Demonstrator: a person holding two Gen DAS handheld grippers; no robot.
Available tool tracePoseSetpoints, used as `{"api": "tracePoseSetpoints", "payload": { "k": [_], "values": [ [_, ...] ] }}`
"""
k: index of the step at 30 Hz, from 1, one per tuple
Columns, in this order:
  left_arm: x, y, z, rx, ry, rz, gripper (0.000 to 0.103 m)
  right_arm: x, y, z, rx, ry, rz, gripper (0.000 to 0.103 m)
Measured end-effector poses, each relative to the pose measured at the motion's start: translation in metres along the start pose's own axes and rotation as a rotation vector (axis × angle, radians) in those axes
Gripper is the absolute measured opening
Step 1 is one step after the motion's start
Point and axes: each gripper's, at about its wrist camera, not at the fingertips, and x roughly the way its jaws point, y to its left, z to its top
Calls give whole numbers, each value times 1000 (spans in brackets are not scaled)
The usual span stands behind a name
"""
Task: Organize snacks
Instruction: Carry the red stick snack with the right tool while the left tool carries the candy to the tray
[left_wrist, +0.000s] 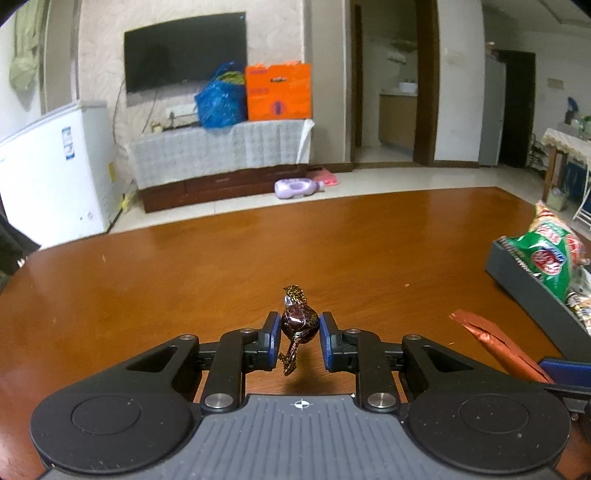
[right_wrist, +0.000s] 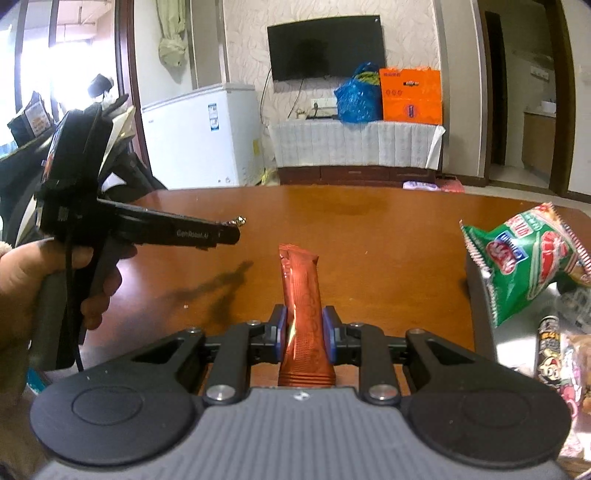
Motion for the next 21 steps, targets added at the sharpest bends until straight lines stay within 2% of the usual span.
{"api": "tracePoseSetpoints", "payload": {
  "k": [8, 15, 21],
  "values": [
    [-16, -29, 11, 26, -36, -40, 23, -41, -2, 6, -1, -62, -27, 21],
    [-24, -53, 9, 71, -50, -90, 23, -70, -3, 15, 12, -88, -52, 21],
    [-32, -74, 5, 99, -63, -139, 23, -97, -7, 7, 26, -101, -58, 21]
  ]
}}
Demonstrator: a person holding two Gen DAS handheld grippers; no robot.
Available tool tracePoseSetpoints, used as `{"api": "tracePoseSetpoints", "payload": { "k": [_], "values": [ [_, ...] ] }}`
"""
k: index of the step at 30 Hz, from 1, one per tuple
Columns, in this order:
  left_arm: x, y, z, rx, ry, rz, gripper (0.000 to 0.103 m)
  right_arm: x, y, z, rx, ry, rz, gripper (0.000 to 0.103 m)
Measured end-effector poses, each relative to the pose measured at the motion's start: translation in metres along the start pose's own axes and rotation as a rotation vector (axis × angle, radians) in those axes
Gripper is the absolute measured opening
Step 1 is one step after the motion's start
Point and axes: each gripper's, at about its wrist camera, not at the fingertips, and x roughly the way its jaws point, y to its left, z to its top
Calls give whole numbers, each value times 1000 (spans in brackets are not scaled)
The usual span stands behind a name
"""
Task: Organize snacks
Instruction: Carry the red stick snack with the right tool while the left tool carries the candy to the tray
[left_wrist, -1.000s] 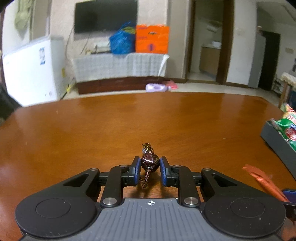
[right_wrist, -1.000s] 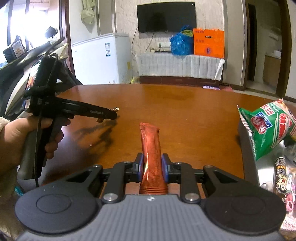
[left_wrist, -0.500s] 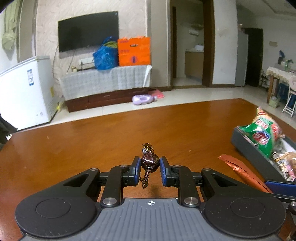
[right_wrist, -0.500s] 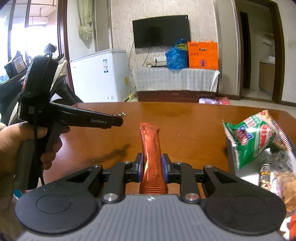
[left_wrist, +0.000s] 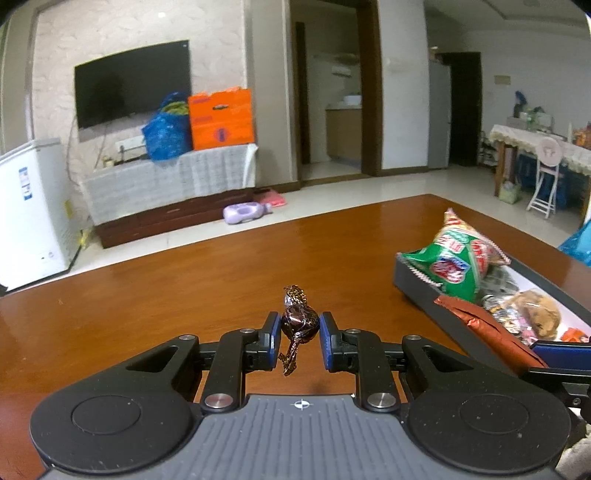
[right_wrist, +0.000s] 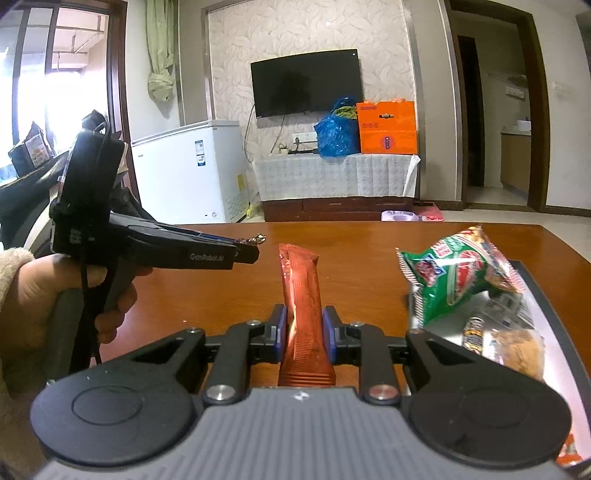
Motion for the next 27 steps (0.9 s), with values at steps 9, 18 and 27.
{"api": "tracePoseSetpoints", "payload": {
  "k": [9, 18, 27],
  "values": [
    [-2, -49, 1, 40, -19, -127, 23, -23, -37, 0, 101, -5, -108, 21],
    [11, -113, -3, 93, -7, -265, 24, -19, -69, 0, 180, 45, -286, 21],
    [26, -144, -10, 126, 4, -321, 24, -8, -97, -1, 223, 95, -384, 21]
  ]
}}
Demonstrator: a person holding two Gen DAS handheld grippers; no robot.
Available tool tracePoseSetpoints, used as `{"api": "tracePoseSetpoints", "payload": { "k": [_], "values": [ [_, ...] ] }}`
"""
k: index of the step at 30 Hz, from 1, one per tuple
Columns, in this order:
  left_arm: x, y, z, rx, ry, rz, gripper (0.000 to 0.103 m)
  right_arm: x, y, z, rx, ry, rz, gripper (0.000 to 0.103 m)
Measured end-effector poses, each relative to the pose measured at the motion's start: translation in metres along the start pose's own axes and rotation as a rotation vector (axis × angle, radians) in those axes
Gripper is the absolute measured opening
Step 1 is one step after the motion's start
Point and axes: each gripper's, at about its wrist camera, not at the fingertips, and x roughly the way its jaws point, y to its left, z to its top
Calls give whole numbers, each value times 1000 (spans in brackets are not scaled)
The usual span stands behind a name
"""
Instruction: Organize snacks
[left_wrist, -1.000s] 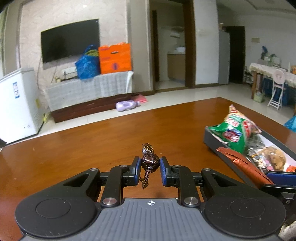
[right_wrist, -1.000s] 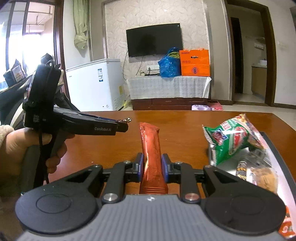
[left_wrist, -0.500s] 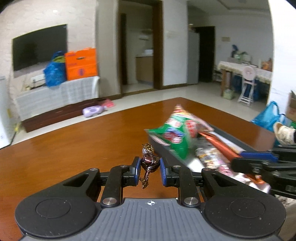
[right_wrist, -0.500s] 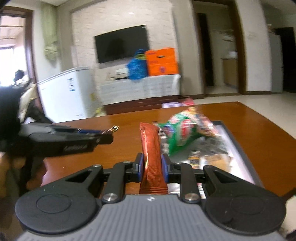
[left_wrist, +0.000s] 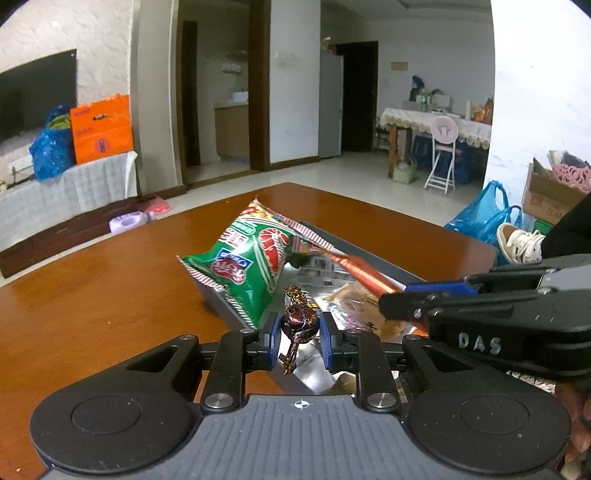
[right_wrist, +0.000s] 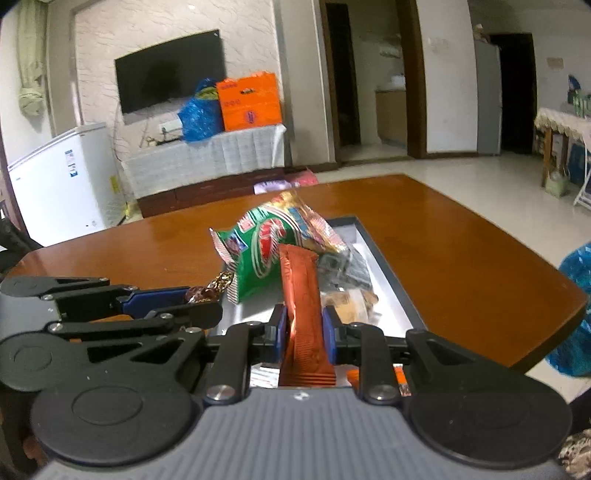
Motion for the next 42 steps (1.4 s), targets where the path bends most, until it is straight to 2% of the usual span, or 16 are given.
{"api": "tracePoseSetpoints", "payload": {
  "k": [6, 9, 12, 15, 17, 21, 22, 23, 24, 26, 30, 32, 38, 42],
  "values": [
    [14, 1, -1, -7, 11, 4, 24, 9, 2, -3, -5, 29, -17, 21],
    [22, 3, -1, -21, 42, -24, 25, 15, 1, -3, 0, 46, -28, 22],
    [24, 4, -2, -13, 40, -3, 41, 17, -1, -4, 19, 56, -41, 22],
    [18, 11, -2, -21, 6, 22, 61, 20, -5, -4, 53, 67, -49, 22],
    [11, 18, 0, -43, -20, 36, 81, 20, -6, -5, 70, 73, -50, 22],
    [-4, 30, 1, -60, -34, 51, 87, 18, -1, -6, 67, 62, -45, 28],
    [-7, 33, 0, -64, -27, 57, 92, 17, 2, -6, 57, 52, -52, 30],
    [-9, 35, 0, -66, -17, 63, 98, 16, 6, -7, 45, 42, -60, 37],
    [-12, 37, 0, -68, -5, 75, 101, 14, 8, -7, 36, 35, -65, 46],
    [-20, 41, 0, -75, 12, 98, 102, 11, 12, -9, 27, 24, -66, 58],
    [-35, 49, -2, -107, 57, 85, 102, 2, 18, -14, 40, 16, -53, 75],
    [-42, 49, -4, -102, 71, 74, 103, -3, 25, -17, 39, 30, -83, 80],
    [-58, 45, -9, -53, 78, 79, 103, -27, 38, -31, 35, 7, -158, 87],
    [-60, 45, -10, -39, 86, 73, 103, -39, 44, -41, 62, 1, -202, 88]
  ]
}}
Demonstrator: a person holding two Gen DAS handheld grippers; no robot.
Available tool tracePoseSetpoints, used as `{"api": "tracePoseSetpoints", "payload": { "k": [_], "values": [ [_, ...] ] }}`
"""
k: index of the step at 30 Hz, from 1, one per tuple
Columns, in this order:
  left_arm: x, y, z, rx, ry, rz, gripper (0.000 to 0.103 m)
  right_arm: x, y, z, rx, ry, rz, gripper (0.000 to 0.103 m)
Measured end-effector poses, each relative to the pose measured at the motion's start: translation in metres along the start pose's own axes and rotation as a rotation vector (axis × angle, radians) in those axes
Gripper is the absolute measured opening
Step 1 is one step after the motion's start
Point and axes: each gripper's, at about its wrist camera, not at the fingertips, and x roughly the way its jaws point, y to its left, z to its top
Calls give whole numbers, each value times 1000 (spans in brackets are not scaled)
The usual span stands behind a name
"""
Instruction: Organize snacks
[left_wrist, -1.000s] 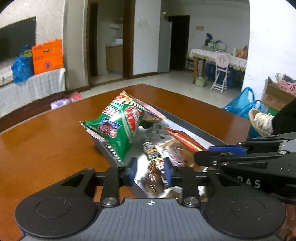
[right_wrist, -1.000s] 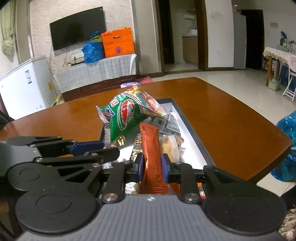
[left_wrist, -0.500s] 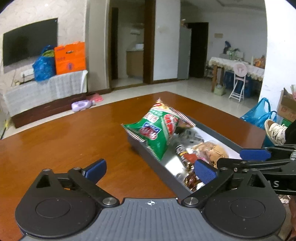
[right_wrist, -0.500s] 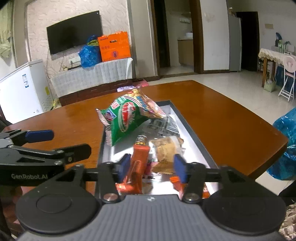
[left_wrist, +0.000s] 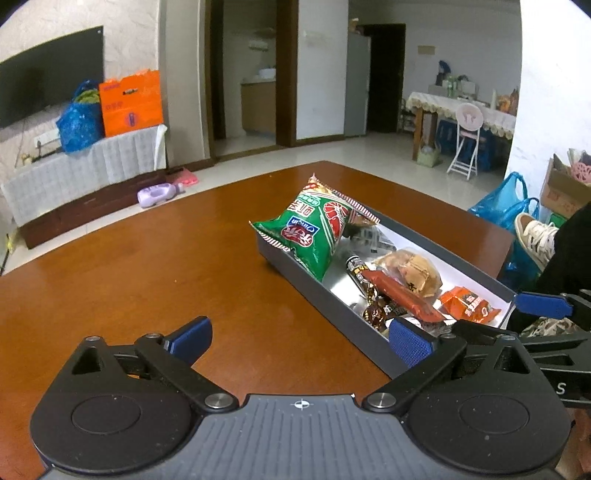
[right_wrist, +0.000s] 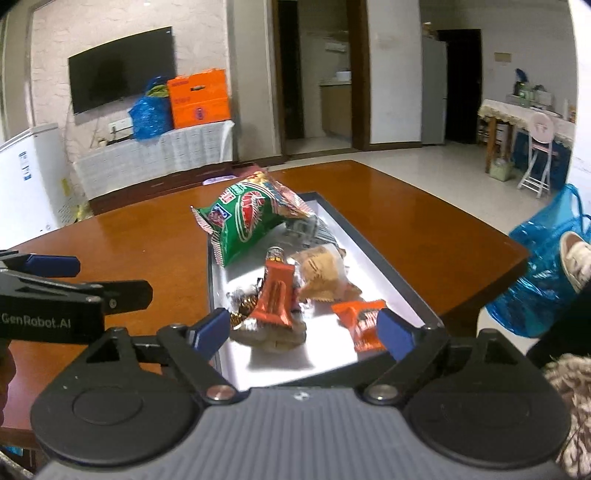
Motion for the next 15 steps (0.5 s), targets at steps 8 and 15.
{"api": "tracePoseSetpoints", "payload": {
  "k": [8, 15],
  "values": [
    [4, -4, -3, 58, 11, 21, 103, -6, 21, -24, -3, 15, -2, 94],
    [6, -14, -8, 124, 18, 21, 103, -3, 31, -28, -54, -4, 39, 95]
  ]
}}
